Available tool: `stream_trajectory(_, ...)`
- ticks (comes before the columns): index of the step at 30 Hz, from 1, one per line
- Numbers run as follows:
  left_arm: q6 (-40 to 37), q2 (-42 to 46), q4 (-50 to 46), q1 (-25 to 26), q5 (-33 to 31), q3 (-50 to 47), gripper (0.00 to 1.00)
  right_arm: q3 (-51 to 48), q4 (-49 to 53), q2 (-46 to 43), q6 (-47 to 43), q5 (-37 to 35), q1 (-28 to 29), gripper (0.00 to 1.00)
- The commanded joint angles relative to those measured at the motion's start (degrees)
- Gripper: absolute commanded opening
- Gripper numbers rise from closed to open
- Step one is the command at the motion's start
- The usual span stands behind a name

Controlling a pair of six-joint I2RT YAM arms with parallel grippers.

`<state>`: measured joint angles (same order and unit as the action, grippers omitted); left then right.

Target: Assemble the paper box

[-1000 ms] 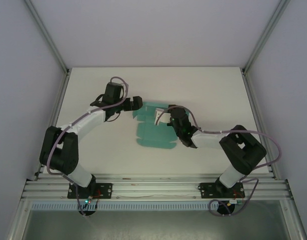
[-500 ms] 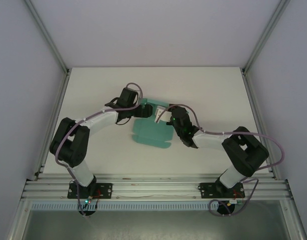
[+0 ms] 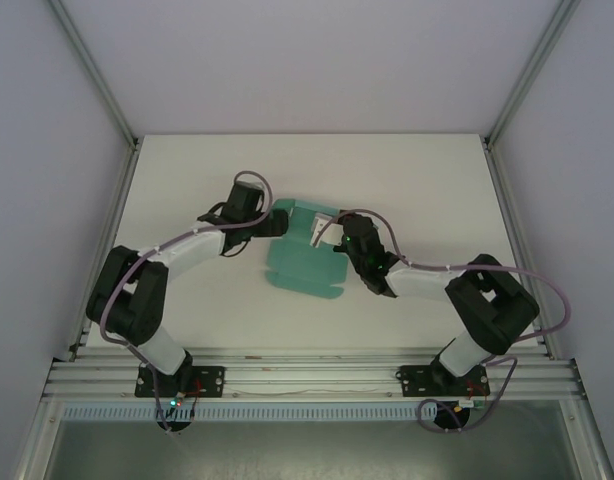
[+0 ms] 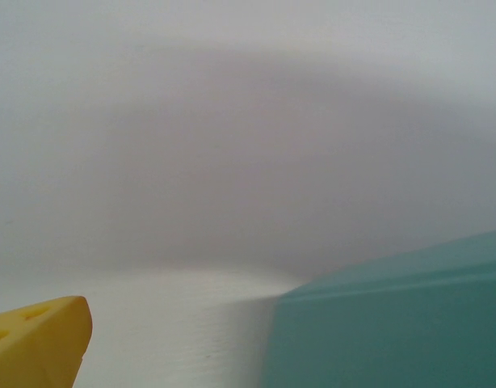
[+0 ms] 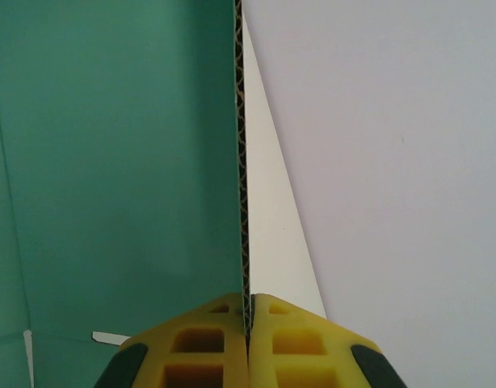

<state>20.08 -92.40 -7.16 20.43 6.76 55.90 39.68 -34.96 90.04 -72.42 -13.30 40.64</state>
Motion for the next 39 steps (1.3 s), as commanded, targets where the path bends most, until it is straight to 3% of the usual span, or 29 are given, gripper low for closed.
stream_trajectory(1,2.04,2.37,2.96,-1.50,-2.15,-2.55,1.00,-0.48,1.38,-1.80,1.00,-0.60,0.36,0.00)
stream_trajectory(6,2.74,3.02,1.88,-3.43,-7.94,-4.01,1.00,-0.42,2.64,-2.58,1.58,-0.37,0.32,0.00)
stream_trajectory(9,0.93,2.13,2.30,-3.83,-8.28,-4.59,1.00,-0.31,3.14,-2.76,1.71,-0.16,0.35,0.00)
stream_trajectory(15,-1.68,-1.64,6.26,-3.40,-3.64,-6.65,1.00,0.22,2.93,-2.45,2.25,0.47,0.32,0.00)
stream_trajectory(23,-3.52,-0.02,17.90,-1.71,11.64,-11.25,1.00,0.59,3.24,-2.37,3.61,1.54,0.41,0.00)
stream_trajectory(28,-2.06,-3.13,22.23,-0.15,14.28,-9.54,1.00,0.04,2.92,-1.59,5.15,3.29,0.60,0.00)
stream_trajectory(34,-2.09,-7.84,21.51,2.50,11.04,-6.30,1.00,-0.22,1.77,-0.52,5.61,3.40,1.02,0.00)
stream_trajectory(39,-1.09,-6.81,22.29,3.14,7.95,-8.05,1.00,-0.79,1.12,-0.41,4.69,2.61,1.02,0.00)
